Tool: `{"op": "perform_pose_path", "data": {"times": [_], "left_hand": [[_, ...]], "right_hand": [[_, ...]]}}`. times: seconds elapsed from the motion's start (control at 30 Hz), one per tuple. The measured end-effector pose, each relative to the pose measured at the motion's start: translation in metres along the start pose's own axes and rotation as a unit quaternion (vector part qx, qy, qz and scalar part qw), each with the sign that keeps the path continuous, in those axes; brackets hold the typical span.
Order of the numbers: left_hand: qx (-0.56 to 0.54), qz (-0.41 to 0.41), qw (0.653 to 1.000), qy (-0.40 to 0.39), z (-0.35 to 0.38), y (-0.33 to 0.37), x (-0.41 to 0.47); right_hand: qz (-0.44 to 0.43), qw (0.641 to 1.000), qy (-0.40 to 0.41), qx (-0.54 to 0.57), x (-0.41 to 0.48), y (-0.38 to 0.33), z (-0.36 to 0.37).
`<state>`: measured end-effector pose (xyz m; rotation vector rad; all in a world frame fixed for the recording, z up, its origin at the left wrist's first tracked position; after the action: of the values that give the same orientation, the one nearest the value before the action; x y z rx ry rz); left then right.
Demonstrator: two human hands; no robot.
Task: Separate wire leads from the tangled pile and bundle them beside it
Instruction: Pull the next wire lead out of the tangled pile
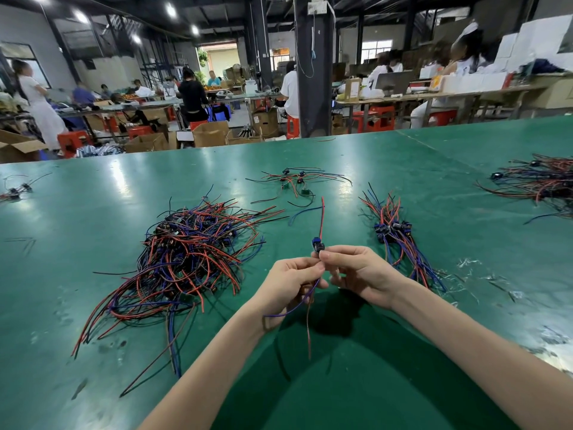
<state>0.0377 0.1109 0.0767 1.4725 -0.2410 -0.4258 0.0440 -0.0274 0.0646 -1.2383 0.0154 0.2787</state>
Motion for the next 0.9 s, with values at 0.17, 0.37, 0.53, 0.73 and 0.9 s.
{"op": "perform_pose_path", "data": {"times": [0.17,0.37,0.53,0.73,0.9], "left_hand": [[0.005,0.005,1.0,0.011,0.0008,0.0002,0.0001],[0.032,0.009,0.999,0.014,-0.0016,0.0014,-0.0001],[0.029,0.004,1.0,-0.003,-0.0011,0.0019,-0.0015],[0.039,0.003,0.999,-0.012,0.0006,0.0022,-0.0021],[0.024,0.0,1.0,0.008,-0.0001,0.0017,-0.0007]], "right_hand": [[-0.044,0.999,0.028,-0.002,0.0002,-0.0007,0.0006],[-0.039,0.999,0.016,0.012,-0.0014,-0.0011,0.0034],[-0.009,0.999,-0.028,0.013,-0.003,-0.001,0.0047],[0.028,0.997,-0.067,0.005,-0.0031,0.0009,0.0061],[-0.028,1.0,-0.01,0.003,-0.0005,-0.0011,0.001]]}}
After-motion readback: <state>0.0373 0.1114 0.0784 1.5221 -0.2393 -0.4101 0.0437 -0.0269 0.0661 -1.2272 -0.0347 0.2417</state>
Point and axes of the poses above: each hand's wrist, its own x-axis towards the middle knuckle, its own z-axis out of the palm, y = z × x, the point moved 3 cm from there along x, towards the middle knuckle, and after that the axes turned 1 degree about z, right-handed, at the moved point
